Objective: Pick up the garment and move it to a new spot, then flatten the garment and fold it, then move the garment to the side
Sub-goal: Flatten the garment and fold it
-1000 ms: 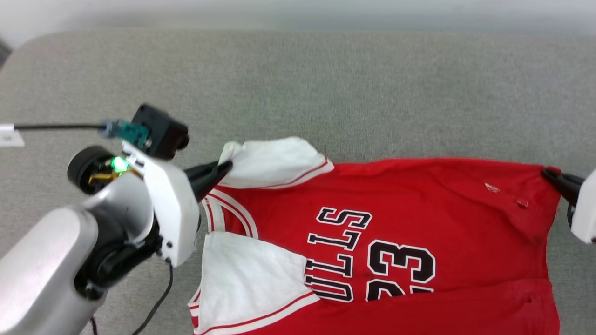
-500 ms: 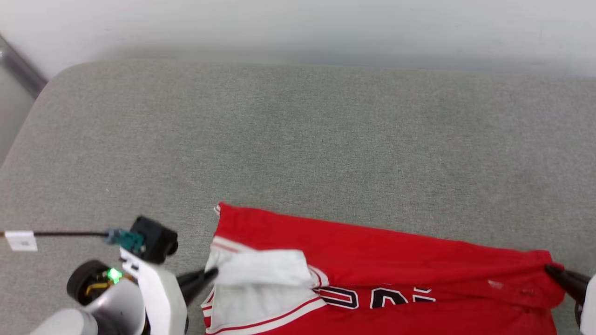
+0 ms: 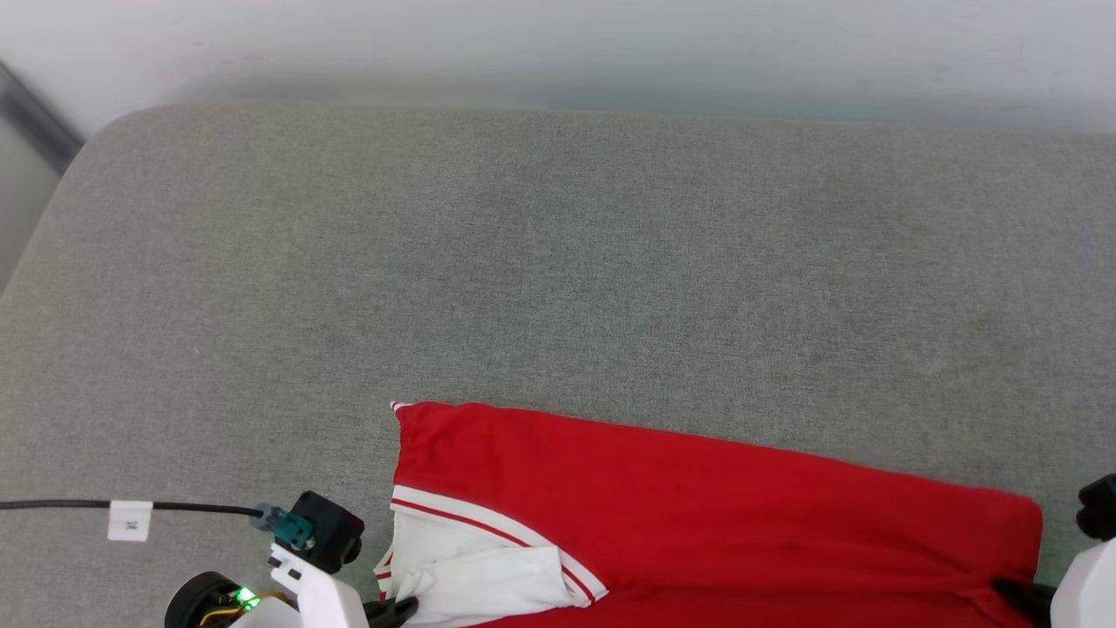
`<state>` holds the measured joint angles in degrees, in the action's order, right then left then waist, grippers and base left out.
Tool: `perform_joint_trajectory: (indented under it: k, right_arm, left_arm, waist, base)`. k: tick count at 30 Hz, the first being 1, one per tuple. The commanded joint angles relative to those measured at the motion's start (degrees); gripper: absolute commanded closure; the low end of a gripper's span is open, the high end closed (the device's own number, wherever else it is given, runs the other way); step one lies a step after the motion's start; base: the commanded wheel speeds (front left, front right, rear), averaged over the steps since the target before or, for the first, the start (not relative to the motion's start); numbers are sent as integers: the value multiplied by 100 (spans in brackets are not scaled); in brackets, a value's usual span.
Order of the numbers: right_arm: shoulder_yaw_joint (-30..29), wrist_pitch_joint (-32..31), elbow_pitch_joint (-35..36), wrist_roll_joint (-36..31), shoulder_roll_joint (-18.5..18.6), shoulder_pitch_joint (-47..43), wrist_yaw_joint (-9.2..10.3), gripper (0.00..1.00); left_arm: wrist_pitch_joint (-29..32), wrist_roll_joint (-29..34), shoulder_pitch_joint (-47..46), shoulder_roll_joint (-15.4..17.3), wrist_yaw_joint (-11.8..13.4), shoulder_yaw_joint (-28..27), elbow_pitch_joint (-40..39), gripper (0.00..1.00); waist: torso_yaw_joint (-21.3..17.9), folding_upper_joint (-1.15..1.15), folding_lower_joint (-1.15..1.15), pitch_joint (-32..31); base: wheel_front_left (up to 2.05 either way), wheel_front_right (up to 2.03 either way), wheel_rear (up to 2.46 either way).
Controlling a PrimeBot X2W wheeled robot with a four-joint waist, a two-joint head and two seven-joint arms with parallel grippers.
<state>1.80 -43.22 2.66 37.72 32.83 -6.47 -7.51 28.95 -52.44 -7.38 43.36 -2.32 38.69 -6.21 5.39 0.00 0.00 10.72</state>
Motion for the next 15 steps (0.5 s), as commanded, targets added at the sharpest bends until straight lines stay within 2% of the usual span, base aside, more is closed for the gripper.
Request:
perform_joint_trajectory:
  k: [1, 2, 3, 9, 15]
  right_arm:
    - [61, 20, -123, 15, 40, -9, 5, 100]
    - [105, 82, -143, -19, 74, 11, 5, 69]
    - [117, 151, -183, 4, 59, 36, 5, 0]
    - [128, 425, -82, 265, 63, 133, 5, 0]
    - [-283, 421, 326, 443, -163, 184, 5, 0]
  left_arm:
    - [-97, 116, -79, -66, -31, 45, 95, 13]
    - [-138, 157, -96, -103, -49, 72, 167, 0]
    - [-186, 194, -99, -158, -51, 93, 222, 0]
    - [-666, 294, -108, -308, -16, -44, 302, 0]
    - [-2102, 570, -41, -459, 152, -635, 191, 0]
  waist:
    - [-13, 0, 0, -7]
    - [-17, 0, 0, -13]
    - [-23, 0, 0, -25]
    - [-65, 0, 0, -229]
    - [-127, 0, 0, -555]
  base:
    - [0, 0, 0]
    - [0, 0, 0]
    - [0, 0, 0]
    - [0, 0, 0]
    - [0, 0, 0]
